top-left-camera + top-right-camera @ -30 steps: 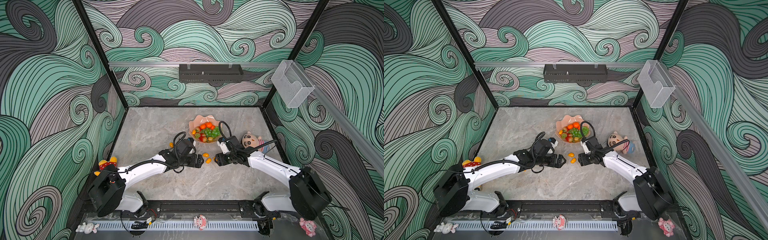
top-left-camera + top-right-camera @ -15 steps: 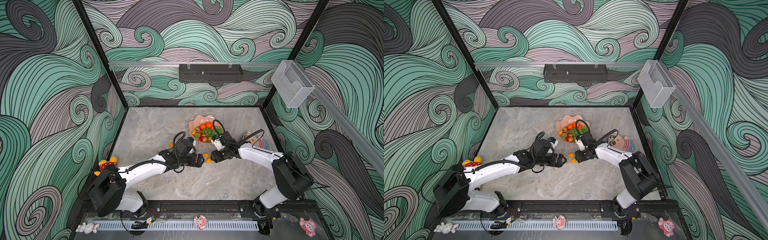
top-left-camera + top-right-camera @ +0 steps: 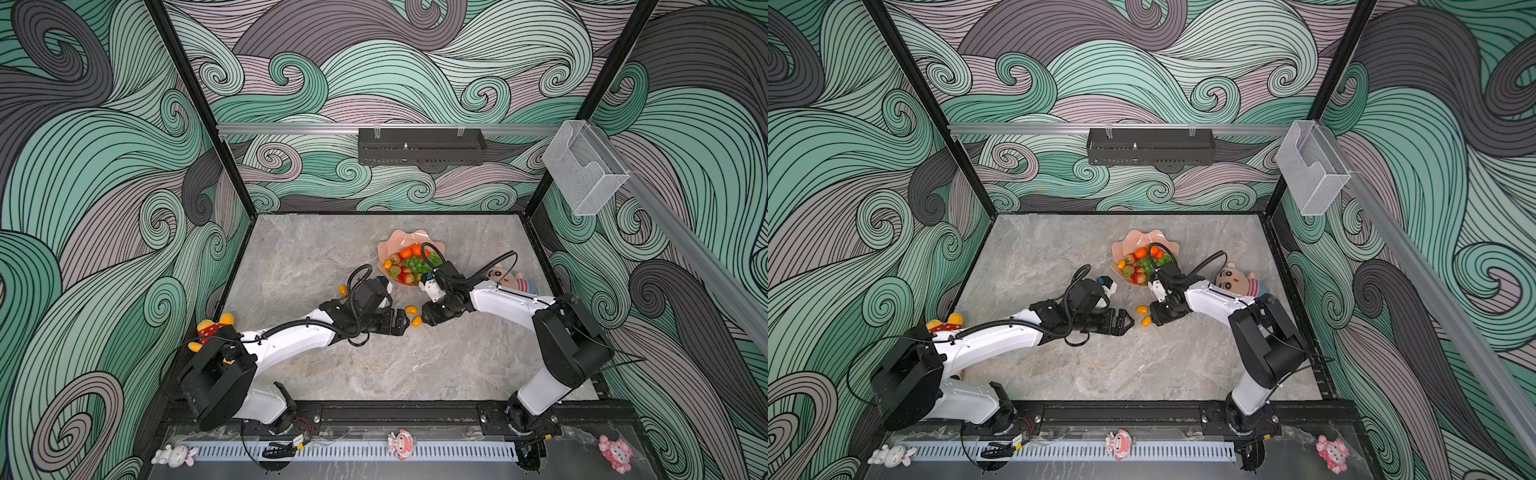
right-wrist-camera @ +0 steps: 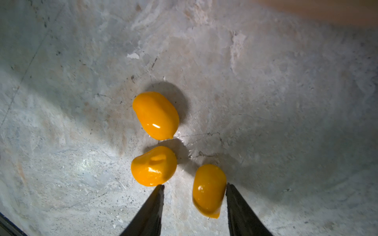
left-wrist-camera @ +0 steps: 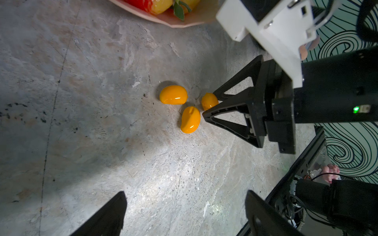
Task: Arrange fruit in a fruit bowl
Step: Pick up the fruit from the center of the table.
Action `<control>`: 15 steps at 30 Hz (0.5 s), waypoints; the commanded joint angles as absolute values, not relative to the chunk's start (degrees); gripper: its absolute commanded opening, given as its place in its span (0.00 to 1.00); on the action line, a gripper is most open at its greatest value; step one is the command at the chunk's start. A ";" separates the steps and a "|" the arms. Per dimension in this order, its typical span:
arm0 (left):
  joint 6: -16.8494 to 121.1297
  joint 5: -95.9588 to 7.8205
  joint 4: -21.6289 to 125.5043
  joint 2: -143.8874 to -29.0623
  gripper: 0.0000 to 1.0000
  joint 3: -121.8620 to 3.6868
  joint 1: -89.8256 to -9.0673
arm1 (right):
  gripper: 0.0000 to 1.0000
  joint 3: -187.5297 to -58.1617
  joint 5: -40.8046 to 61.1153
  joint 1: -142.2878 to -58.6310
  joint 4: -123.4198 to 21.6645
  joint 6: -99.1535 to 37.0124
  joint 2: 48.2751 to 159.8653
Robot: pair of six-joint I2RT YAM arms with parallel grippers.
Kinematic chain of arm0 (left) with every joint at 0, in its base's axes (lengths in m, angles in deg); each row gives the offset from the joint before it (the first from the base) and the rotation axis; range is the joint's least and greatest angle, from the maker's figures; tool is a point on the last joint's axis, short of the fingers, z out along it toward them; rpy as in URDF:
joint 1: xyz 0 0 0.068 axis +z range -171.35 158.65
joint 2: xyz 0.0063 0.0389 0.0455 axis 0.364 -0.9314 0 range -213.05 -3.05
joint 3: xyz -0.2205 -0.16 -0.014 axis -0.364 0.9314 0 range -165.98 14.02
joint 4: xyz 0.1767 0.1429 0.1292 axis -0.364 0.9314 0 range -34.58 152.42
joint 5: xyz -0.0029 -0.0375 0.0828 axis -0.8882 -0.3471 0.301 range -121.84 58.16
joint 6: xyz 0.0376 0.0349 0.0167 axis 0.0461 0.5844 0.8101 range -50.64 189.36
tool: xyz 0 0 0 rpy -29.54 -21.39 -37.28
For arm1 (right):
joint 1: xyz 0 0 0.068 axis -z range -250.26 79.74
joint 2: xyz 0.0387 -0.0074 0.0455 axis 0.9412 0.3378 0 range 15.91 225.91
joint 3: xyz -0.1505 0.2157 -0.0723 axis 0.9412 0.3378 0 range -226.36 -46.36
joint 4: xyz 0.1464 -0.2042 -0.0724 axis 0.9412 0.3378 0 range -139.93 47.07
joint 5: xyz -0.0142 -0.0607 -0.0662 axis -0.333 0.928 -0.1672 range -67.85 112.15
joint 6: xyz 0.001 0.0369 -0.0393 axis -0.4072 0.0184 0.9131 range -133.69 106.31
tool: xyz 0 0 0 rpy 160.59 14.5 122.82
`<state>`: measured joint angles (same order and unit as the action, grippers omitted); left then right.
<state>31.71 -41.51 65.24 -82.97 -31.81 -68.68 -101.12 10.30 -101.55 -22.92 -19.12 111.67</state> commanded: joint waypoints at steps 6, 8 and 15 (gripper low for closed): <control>31.24 -41.86 65.62 -83.20 0.93 -32.02 -69.15 | 0.43 -103.49 12.60 -101.63 -17.60 -20.76 113.10; 31.13 -41.86 65.54 -83.13 0.93 -32.04 -69.16 | 0.42 -103.73 12.91 -101.61 -17.30 -20.90 113.45; 31.13 -41.86 65.88 -82.76 0.93 -31.97 -69.10 | 0.39 -103.93 12.48 -101.68 -17.89 -21.16 114.90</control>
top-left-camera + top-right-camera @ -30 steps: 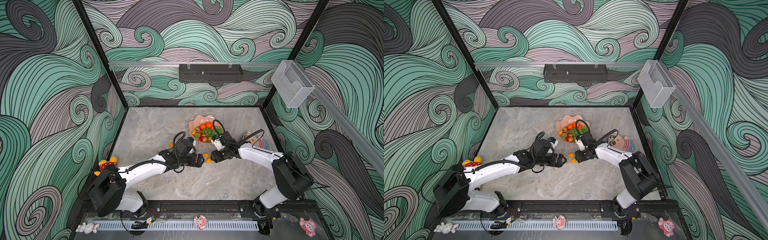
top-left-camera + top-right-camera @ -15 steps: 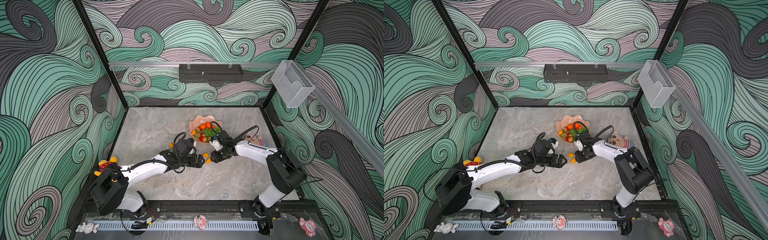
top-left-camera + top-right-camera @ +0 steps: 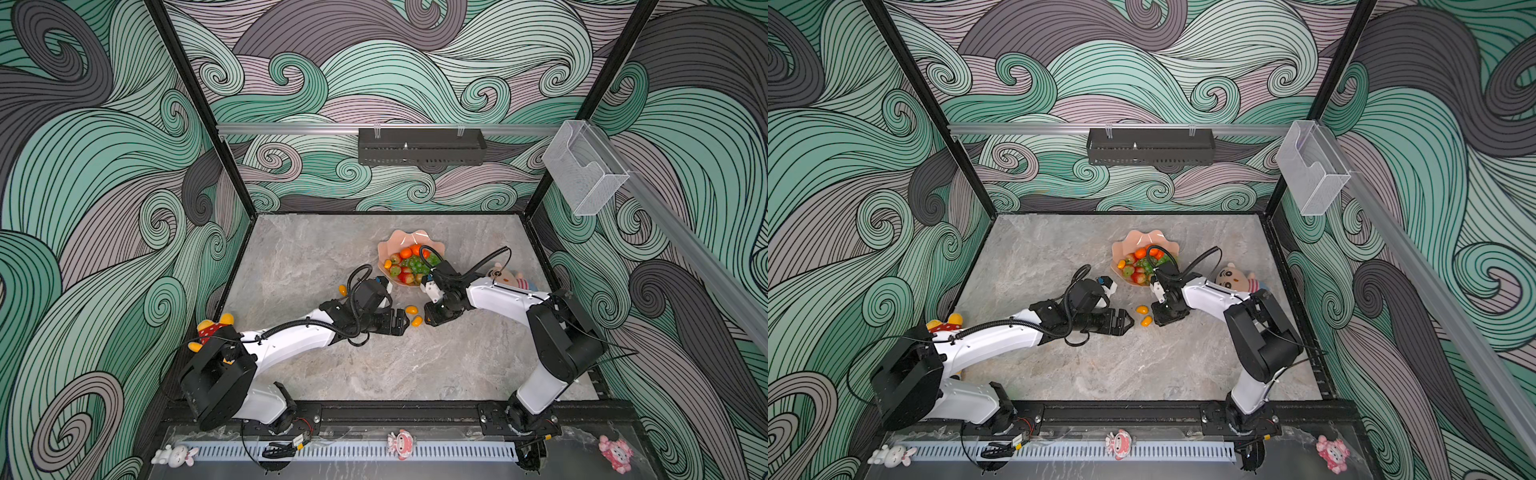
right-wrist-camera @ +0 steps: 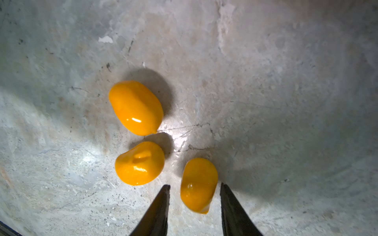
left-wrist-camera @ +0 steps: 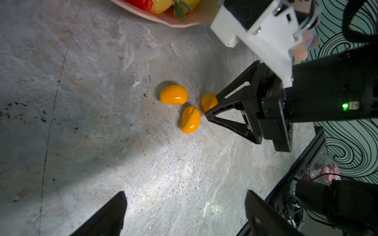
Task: Arrange fruit in a fruit bowl
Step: Pick up the fruit from the center of the table.
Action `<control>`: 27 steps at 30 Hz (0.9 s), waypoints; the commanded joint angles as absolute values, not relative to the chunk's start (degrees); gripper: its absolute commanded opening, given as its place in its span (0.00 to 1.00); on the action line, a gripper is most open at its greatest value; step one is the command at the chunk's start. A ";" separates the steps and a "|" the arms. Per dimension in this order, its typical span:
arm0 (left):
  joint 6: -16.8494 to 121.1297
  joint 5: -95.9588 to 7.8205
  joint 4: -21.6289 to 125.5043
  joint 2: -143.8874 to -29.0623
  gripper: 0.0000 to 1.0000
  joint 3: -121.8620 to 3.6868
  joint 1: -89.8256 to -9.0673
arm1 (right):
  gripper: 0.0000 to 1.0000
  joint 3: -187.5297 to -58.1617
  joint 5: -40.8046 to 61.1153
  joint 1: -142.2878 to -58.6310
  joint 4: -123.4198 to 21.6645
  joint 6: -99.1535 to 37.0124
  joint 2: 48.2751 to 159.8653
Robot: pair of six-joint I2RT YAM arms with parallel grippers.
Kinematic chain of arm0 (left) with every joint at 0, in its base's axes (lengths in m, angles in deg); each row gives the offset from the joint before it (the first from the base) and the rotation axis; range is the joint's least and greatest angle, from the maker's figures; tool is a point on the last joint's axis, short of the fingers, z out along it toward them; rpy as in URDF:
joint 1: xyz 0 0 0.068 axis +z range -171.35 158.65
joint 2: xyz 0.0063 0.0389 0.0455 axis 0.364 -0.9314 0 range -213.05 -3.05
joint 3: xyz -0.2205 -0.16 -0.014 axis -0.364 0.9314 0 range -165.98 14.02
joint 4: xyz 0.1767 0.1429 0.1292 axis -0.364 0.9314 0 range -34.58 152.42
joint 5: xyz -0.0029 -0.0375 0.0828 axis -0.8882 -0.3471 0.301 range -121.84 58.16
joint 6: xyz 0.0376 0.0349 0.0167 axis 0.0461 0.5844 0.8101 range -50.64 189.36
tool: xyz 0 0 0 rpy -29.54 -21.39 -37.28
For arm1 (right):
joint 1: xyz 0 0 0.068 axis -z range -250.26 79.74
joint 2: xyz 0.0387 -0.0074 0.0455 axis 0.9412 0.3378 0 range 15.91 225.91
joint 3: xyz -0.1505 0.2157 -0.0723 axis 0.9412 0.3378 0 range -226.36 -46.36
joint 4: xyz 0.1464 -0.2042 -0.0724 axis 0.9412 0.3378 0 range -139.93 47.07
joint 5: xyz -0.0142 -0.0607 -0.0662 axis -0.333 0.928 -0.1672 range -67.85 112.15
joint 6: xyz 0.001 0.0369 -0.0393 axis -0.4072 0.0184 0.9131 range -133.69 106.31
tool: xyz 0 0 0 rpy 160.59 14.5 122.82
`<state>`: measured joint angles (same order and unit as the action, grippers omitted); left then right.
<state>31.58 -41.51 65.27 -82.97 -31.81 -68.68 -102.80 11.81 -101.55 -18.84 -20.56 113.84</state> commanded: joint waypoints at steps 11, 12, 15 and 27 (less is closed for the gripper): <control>31.83 -41.25 66.76 -81.98 0.93 -32.03 -69.15 | 0.32 -102.96 11.87 -101.68 -19.70 -21.77 116.84; 31.83 -41.24 66.86 -81.93 0.93 -31.95 -69.15 | 0.32 -102.91 11.79 -101.67 -19.82 -21.85 116.84; 31.57 -41.05 66.67 -81.56 0.93 -31.62 -69.16 | 0.28 -102.71 11.78 -101.68 -19.77 -22.03 116.41; 31.91 -37.29 70.38 -80.26 0.93 -33.08 -69.03 | 0.20 -99.75 11.45 -101.70 -19.13 -23.86 110.21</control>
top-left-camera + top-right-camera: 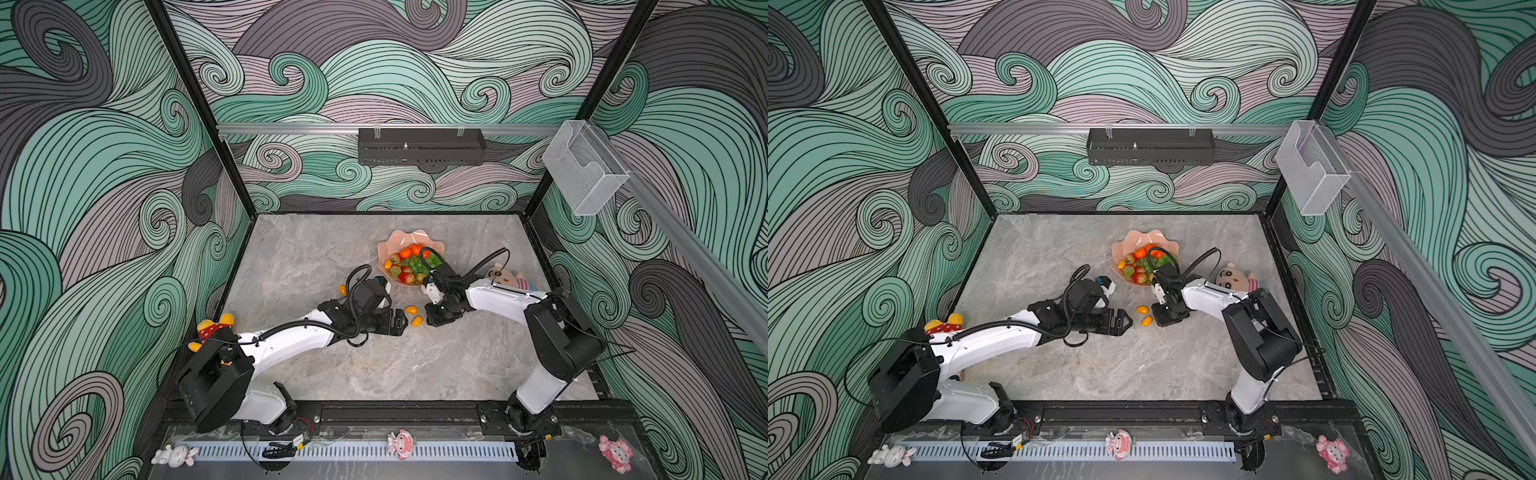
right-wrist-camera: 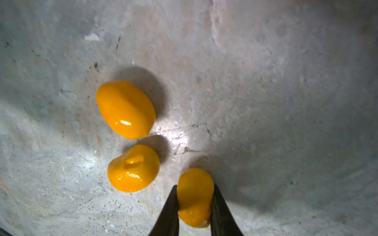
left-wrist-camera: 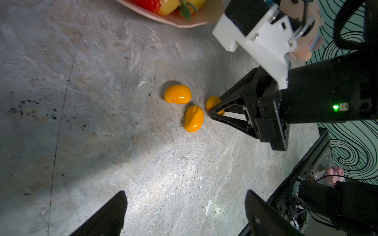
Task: Arrange fruit in a fruit bowl
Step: Pick up the fruit from the center of the table.
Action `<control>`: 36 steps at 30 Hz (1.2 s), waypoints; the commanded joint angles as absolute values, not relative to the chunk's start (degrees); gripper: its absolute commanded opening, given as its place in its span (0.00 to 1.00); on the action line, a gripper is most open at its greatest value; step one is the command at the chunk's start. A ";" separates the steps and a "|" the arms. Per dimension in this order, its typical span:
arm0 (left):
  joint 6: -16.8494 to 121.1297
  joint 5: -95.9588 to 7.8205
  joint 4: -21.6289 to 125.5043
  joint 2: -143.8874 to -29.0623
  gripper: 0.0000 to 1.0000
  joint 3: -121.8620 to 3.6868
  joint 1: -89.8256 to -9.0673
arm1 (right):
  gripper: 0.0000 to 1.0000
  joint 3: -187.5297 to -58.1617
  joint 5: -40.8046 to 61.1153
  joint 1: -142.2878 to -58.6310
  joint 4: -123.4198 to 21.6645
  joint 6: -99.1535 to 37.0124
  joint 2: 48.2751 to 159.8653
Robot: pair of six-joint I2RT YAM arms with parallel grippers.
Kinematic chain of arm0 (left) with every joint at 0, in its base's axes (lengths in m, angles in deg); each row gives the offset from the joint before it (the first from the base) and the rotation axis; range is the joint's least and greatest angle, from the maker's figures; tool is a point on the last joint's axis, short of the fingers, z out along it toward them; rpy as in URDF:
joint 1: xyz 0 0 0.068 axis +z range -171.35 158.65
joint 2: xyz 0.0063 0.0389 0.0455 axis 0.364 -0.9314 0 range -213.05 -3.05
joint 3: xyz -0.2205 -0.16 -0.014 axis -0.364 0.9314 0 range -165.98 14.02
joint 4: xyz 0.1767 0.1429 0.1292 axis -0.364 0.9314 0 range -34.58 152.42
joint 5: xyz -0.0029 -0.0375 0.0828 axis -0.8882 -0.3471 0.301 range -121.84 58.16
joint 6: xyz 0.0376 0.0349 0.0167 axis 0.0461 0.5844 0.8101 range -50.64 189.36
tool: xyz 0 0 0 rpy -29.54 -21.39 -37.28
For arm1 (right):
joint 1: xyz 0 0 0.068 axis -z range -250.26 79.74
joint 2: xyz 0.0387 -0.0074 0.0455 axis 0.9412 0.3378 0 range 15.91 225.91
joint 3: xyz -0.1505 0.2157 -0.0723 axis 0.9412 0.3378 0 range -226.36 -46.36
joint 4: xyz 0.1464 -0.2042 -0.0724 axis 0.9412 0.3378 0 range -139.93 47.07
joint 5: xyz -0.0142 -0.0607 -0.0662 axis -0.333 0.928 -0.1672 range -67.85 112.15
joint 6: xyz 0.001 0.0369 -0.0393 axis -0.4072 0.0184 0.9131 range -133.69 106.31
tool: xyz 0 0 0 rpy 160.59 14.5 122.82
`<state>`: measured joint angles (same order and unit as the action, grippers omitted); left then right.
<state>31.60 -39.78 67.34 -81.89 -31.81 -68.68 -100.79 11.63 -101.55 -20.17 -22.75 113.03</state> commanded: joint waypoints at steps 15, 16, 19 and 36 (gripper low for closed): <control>35.26 -17.65 82.69 -80.52 0.99 -42.68 -67.70 | 0.18 -107.52 13.08 -100.98 -13.09 -21.43 102.37; 36.03 -17.02 80.90 -80.32 0.99 -42.46 -67.10 | 0.18 -109.51 13.00 -100.63 -12.50 -20.76 103.11; 39.01 -23.69 76.94 -80.26 0.99 -42.67 -63.12 | 0.18 -116.00 11.58 -98.88 -11.18 -18.74 106.33; 41.97 -44.40 78.61 -92.89 0.99 -57.80 -47.01 | 0.18 -155.78 -0.21 -95.46 -4.67 -13.13 137.88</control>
<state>40.63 -39.63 78.12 -91.34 -55.65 -48.46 -152.22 2.91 -95.40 -7.19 -14.02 135.43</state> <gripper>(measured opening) 0.986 0.195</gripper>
